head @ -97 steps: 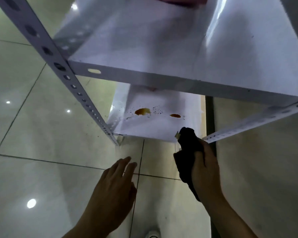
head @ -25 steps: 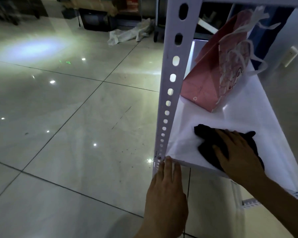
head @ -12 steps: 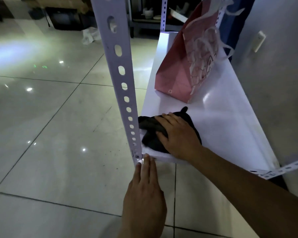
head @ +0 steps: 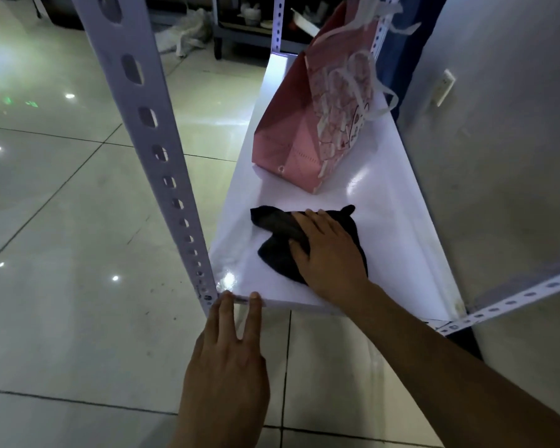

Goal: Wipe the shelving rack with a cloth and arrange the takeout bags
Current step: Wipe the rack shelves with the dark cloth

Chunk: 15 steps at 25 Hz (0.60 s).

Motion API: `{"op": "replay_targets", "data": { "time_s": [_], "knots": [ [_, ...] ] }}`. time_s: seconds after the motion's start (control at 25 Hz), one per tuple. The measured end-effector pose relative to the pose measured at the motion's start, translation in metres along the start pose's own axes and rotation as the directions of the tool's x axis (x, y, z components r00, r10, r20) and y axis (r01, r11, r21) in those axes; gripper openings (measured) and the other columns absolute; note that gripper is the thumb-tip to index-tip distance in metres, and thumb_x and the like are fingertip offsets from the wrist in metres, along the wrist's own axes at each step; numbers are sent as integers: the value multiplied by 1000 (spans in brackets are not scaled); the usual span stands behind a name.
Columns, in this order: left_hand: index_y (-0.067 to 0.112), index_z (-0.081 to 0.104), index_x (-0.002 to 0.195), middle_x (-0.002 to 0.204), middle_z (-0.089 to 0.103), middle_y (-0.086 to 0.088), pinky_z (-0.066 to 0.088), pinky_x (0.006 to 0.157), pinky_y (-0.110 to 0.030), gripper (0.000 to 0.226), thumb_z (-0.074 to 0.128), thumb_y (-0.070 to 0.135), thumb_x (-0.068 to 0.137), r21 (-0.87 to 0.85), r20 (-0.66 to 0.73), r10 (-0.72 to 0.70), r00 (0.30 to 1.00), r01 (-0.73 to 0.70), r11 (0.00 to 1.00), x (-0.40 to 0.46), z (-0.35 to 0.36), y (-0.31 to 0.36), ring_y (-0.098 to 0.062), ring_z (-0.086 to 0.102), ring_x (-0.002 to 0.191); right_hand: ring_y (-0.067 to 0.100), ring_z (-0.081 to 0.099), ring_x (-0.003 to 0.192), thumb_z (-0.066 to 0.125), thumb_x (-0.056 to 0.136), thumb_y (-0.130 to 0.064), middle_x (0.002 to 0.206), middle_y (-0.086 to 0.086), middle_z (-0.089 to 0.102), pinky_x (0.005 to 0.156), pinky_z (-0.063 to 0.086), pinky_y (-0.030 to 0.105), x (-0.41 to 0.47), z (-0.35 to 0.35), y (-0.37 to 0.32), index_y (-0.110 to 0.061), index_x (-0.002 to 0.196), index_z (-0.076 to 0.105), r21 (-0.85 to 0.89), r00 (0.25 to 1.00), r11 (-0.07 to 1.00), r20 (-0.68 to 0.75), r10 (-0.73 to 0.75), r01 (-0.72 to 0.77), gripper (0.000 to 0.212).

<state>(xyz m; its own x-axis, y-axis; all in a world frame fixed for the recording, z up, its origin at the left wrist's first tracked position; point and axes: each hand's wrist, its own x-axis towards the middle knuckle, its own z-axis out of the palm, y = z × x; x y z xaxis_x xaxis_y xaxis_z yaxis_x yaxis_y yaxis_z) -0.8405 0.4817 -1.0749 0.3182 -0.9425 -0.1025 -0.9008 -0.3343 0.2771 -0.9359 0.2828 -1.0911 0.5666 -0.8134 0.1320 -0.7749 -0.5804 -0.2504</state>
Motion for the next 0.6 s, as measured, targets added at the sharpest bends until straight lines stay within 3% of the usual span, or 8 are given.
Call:
{"op": "replay_targets", "data": {
  "time_s": [0.08, 0.16, 0.2, 0.32, 0.4, 0.52, 0.6],
  "knots": [
    [6, 59, 135, 134, 55, -35, 60, 65, -50, 84, 81, -4, 55, -1, 52, -38, 998, 38, 999, -2, 4, -1, -51, 65, 102, 21, 26, 152, 42, 104, -43, 161, -1, 37, 124, 19, 39, -2, -1, 9, -24, 156, 36, 3, 999, 999, -7, 51, -50, 56],
    [6, 57, 137, 135, 53, -34, 59, 60, -48, 86, 80, -4, 54, -28, 22, -29, 999, 29, 999, -3, 6, -2, -50, 67, 94, 23, 32, 149, 46, 102, -39, 158, 1, 43, 123, 23, 41, -16, -3, 18, -22, 154, 41, 32, 998, 998, -25, 56, -55, 54],
    [10, 49, 144, 143, 47, -33, 58, 66, -47, 88, 78, 2, 61, -46, -3, -9, 1000, 9, 999, -2, 6, -1, -47, 65, 99, 25, 36, 146, 48, 101, -36, 155, 3, 47, 122, 25, 42, -23, -6, 28, -21, 152, 43, 30, 997, 997, -39, 67, -66, 53],
    [31, -4, 157, 165, 5, -14, 45, 97, -36, 85, 49, 24, 90, -61, -33, -25, 999, 23, 998, -6, 7, -1, -32, 40, 135, 30, 43, 140, 48, 101, -28, 147, 9, 53, 119, 27, 44, -11, -29, 70, -15, 149, 47, -17, 982, 983, -51, 180, -181, 49],
    [33, -11, 155, 166, -2, -10, 40, 100, -33, 82, 42, 27, 93, -52, -97, -16, 995, 11, 999, -5, 8, -1, -28, 34, 138, 33, 41, 140, 48, 102, -26, 148, 13, 52, 119, 26, 45, 7, -41, 87, -11, 149, 45, -9, 964, 965, -26, 263, -263, 49],
    [25, 17, 157, 160, 19, -17, 45, 92, -37, 78, 53, 20, 88, -38, -70, -45, 997, 43, 998, -2, 2, 2, -33, 47, 126, 33, 42, 140, 46, 101, -28, 147, 11, 53, 118, 27, 45, -9, -33, 75, -13, 148, 47, -27, 953, 955, -78, 293, -296, 49],
    [17, 36, 151, 151, 36, -21, 49, 85, -41, 74, 61, 13, 82, -57, -42, -54, 998, 52, 997, -1, -2, 4, -37, 55, 115, 30, 45, 139, 40, 99, -34, 147, 7, 55, 118, 29, 45, -40, -23, 62, -16, 147, 50, -39, 966, 970, -106, 234, -239, 53]
  ]
}}
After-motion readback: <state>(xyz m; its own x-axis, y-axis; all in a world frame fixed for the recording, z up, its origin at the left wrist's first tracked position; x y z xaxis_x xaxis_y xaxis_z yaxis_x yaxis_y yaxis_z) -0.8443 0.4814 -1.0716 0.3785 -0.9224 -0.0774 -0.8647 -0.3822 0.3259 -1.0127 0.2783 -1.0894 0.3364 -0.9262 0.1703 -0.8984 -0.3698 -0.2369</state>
